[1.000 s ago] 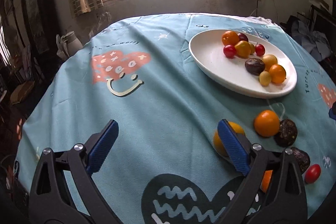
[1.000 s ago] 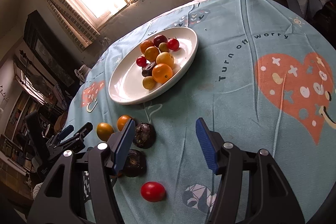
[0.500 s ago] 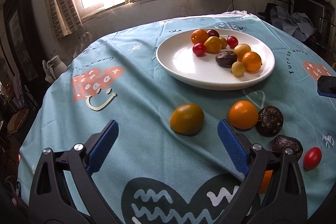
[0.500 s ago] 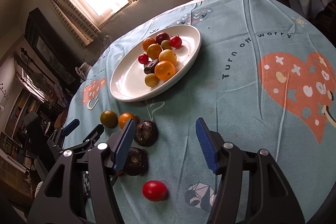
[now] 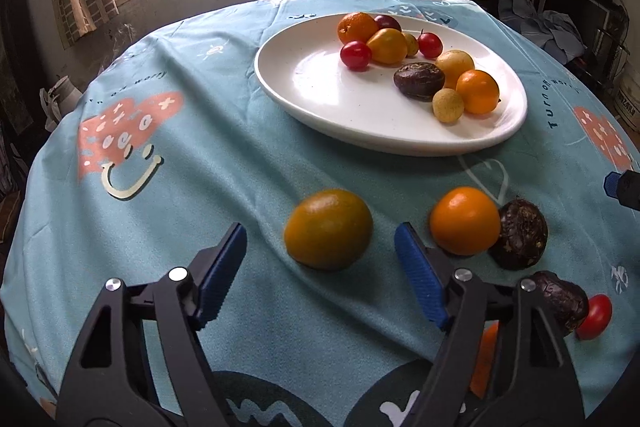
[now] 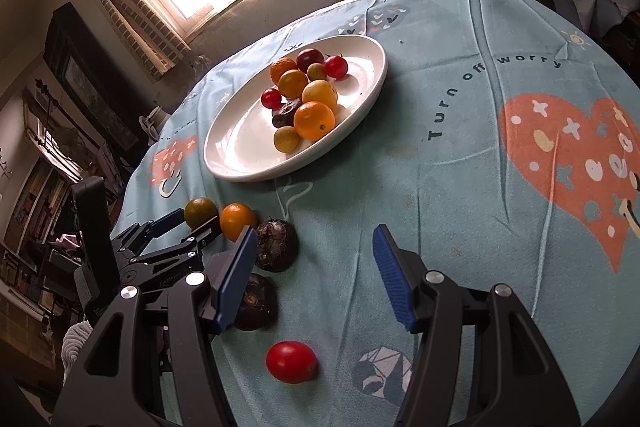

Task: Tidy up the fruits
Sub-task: 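Move the left tool to the dark yellow-green fruit and close on it, then lift dark yellow-green fruit with left tool while right tool grasps red tomato, then lower both fruits onto the white plate and open both tools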

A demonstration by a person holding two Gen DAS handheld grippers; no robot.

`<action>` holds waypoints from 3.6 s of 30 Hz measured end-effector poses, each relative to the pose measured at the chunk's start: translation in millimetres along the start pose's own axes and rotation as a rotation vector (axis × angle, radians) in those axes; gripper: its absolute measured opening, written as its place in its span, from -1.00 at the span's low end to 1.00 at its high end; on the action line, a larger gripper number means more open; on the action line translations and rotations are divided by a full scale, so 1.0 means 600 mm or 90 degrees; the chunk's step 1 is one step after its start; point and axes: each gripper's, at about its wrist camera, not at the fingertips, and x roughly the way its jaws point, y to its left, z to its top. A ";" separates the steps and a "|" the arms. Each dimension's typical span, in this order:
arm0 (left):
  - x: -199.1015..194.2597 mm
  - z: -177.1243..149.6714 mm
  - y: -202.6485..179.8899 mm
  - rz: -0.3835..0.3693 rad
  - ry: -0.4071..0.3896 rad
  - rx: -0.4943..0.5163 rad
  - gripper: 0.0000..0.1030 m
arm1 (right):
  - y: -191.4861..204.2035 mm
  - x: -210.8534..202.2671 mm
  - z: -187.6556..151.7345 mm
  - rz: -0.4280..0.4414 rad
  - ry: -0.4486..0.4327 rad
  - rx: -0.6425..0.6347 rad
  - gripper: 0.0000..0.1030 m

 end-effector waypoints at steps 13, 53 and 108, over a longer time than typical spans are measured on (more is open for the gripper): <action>-0.014 -0.006 0.011 -0.025 -0.014 -0.025 -0.18 | 0.003 0.005 -0.004 0.000 0.006 -0.008 0.18; -0.094 -0.010 0.022 -0.035 -0.095 -0.056 -0.32 | 0.049 -0.034 -0.088 -0.017 0.035 -0.194 -0.41; 0.055 0.176 -0.042 -0.007 -0.064 -0.026 -0.20 | 0.011 0.170 0.218 -0.131 -0.043 -0.114 -0.41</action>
